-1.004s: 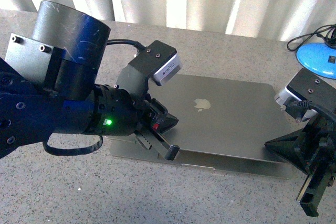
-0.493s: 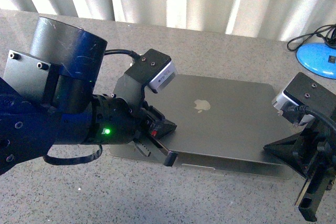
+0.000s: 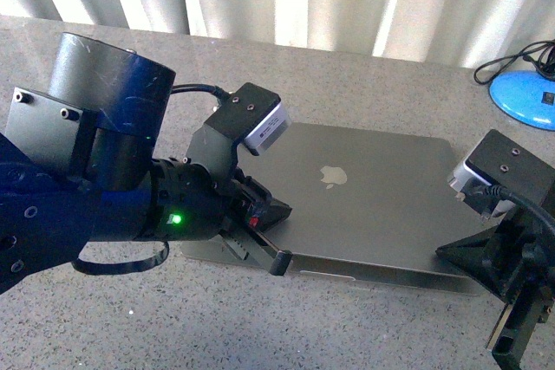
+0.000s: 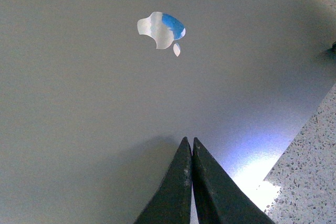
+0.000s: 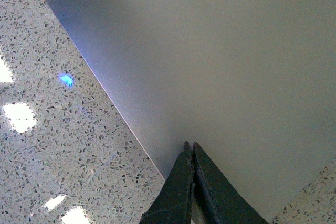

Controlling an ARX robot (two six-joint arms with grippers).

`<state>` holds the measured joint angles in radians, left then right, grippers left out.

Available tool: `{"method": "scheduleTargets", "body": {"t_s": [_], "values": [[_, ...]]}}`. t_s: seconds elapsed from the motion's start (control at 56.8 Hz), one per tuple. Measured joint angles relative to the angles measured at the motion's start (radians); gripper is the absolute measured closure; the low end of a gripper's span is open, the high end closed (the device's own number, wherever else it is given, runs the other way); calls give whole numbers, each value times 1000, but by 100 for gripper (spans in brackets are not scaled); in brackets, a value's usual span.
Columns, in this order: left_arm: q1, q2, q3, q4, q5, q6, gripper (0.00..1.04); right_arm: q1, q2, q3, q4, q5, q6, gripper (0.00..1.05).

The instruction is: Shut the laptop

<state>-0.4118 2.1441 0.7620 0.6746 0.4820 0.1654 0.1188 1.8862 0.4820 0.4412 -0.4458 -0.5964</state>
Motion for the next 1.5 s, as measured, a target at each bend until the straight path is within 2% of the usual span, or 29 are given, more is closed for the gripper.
{"method": "scheduleTargets", "body": {"t_s": [0.563, 1.496], "values": [[37, 64, -38, 101, 25, -55, 101, 17, 48, -7, 21, 23, -2, 104], [65, 129, -29, 152, 55, -89, 101, 41, 97, -5, 41, 47, -1, 104]]}}
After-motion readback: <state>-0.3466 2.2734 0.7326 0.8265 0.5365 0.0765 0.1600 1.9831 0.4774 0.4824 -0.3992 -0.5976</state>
